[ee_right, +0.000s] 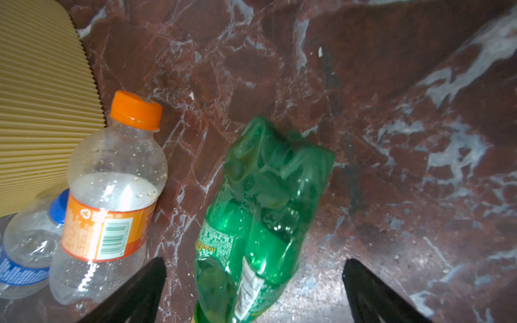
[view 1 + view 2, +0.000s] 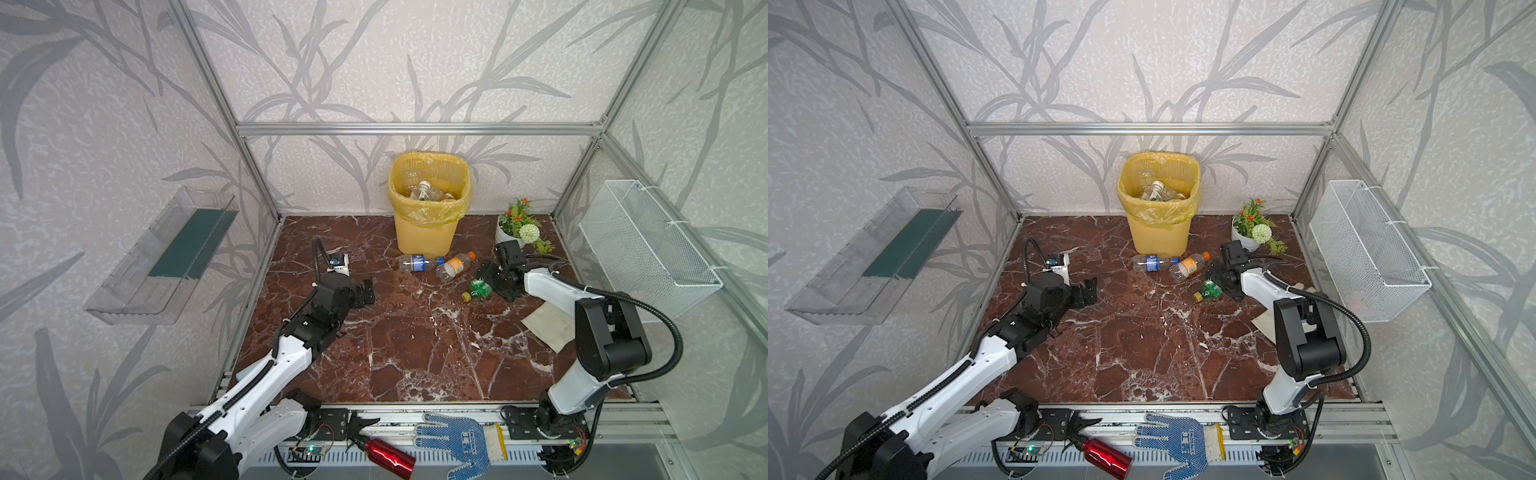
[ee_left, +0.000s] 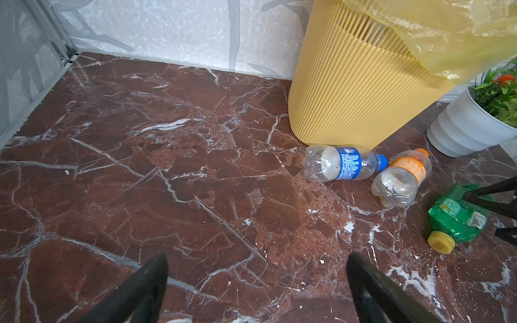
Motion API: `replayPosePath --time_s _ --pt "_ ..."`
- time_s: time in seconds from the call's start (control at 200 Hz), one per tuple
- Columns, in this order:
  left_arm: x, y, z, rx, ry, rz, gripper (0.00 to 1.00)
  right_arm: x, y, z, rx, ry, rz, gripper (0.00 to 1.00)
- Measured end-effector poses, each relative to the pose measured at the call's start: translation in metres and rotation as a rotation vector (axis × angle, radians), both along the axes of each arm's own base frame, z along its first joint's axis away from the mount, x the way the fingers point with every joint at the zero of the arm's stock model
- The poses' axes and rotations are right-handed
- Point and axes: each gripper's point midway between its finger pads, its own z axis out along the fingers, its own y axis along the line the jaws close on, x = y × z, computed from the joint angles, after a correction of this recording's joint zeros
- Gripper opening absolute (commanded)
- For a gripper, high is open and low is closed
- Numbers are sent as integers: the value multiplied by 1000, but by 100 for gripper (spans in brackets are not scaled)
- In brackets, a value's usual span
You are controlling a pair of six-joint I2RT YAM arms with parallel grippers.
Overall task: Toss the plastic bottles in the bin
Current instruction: 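Close the right gripper on the green soda bottle and lift it, then carry the green soda bottle with the right gripper and drop it into the bin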
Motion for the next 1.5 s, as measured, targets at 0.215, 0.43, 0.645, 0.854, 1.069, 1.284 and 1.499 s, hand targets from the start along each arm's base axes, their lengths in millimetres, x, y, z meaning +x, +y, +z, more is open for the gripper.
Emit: replayPosePath --time_s 0.215,0.43,0.645,0.854,1.069,1.284,1.499 --pt "-1 0 -3 -7 8 0 99 6 -8 -21 -71 75 -2 99" --pt "-2 1 -8 -7 19 -1 99 14 -10 -24 -121 106 32 91" --pt "-2 2 -9 -12 20 4 99 11 -11 -25 -155 132 93 86" --pt "0 1 -12 -14 31 3 99 18 -9 -27 -182 174 157 71" --pt "0 2 -12 -16 29 4 99 21 -7 -28 -187 187 183 63" --pt "2 4 -15 -21 40 19 99 16 -4 -17 -174 180 208 55" --pt "3 9 -27 -25 79 57 99 28 3 62 -151 -5 248 51"
